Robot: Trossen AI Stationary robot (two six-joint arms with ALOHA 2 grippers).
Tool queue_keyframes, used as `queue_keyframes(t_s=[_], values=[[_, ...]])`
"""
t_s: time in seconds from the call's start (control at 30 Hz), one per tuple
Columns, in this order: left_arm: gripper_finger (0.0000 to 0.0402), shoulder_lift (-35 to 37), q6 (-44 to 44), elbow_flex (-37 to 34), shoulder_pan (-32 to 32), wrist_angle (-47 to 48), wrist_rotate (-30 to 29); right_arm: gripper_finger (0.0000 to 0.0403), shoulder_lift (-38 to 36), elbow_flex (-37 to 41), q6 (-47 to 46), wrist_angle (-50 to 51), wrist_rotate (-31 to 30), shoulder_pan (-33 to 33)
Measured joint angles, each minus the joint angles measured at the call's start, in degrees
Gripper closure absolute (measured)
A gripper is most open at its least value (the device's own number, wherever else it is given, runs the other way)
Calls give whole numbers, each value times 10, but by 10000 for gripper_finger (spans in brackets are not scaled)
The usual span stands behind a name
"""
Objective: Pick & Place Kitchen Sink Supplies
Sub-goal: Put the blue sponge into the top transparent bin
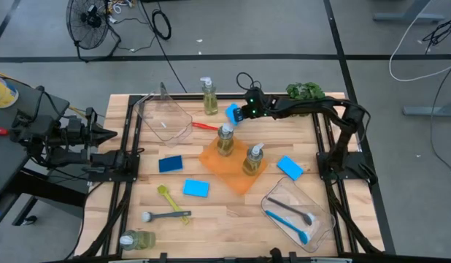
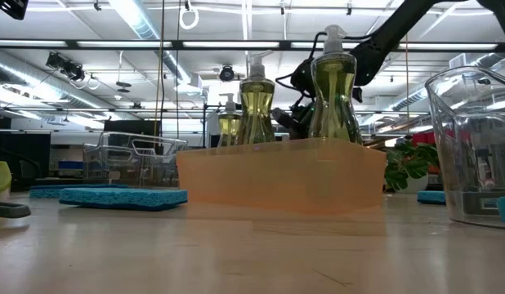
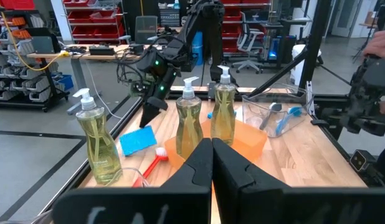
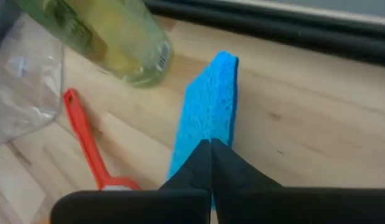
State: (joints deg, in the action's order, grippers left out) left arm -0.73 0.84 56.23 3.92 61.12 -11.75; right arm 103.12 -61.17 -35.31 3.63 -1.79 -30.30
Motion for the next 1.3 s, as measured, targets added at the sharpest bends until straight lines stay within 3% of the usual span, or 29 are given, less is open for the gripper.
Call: queue_keyframes(t_s=[0.43,0.63,1.0,1.13,1.3], values=[[399,0,0,0,0,0,0,392,-26,0,33,6,-1,-1],[399,0,0,0,0,0,0,316,-9,0,60,18,34,6],[399,0,0,0,0,0,0,138,-8,0,435,56,-37,45],[399,0,0,0,0,0,0,108,-7,7,476,59,-32,56],[399,0,0,0,0,0,0,104,-7,40,536,17,-18,62]])
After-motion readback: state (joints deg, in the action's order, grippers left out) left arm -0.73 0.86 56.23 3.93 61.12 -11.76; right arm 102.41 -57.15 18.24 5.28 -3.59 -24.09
